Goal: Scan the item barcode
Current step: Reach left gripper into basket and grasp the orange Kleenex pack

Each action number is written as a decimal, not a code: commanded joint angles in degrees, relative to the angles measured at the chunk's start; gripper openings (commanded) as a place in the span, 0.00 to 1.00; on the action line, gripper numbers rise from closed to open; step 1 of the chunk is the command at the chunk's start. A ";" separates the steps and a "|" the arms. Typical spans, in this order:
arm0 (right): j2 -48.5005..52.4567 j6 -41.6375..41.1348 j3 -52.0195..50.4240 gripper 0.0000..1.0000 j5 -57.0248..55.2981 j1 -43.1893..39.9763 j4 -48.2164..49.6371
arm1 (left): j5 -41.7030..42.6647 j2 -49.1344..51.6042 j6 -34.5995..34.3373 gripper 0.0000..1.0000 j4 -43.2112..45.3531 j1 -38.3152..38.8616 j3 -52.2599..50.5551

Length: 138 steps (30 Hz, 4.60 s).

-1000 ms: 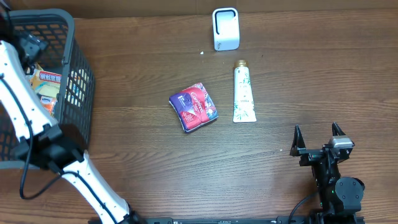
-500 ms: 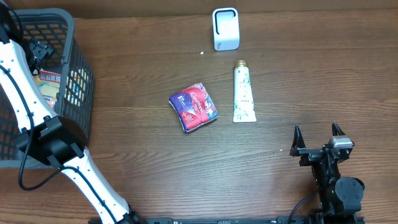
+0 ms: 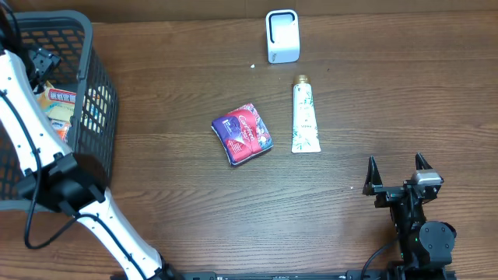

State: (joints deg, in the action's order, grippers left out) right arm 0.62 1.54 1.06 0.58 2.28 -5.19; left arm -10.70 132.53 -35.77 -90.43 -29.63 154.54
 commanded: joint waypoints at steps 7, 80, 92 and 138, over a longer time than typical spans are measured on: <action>-0.46 0.39 -0.59 1.00 -0.52 -0.15 0.33 | 0.72 -4.28 -11.87 0.88 -5.46 -5.79 -4.07; -0.46 0.39 -0.59 1.00 -0.52 -0.15 0.33 | -7.23 -6.69 21.66 0.70 36.26 -4.48 -50.95; -0.46 0.39 -0.59 1.00 -0.52 -0.15 0.33 | 1.57 -4.61 28.09 0.45 37.75 -4.48 -51.04; -0.46 0.39 -0.59 1.00 -0.52 -0.15 0.33 | 5.62 -11.21 24.06 0.72 24.17 -4.52 -42.80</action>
State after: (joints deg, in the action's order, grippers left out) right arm 0.62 1.54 1.06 0.58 2.28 -5.17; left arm -5.28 119.66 -13.52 -67.66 -33.89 115.24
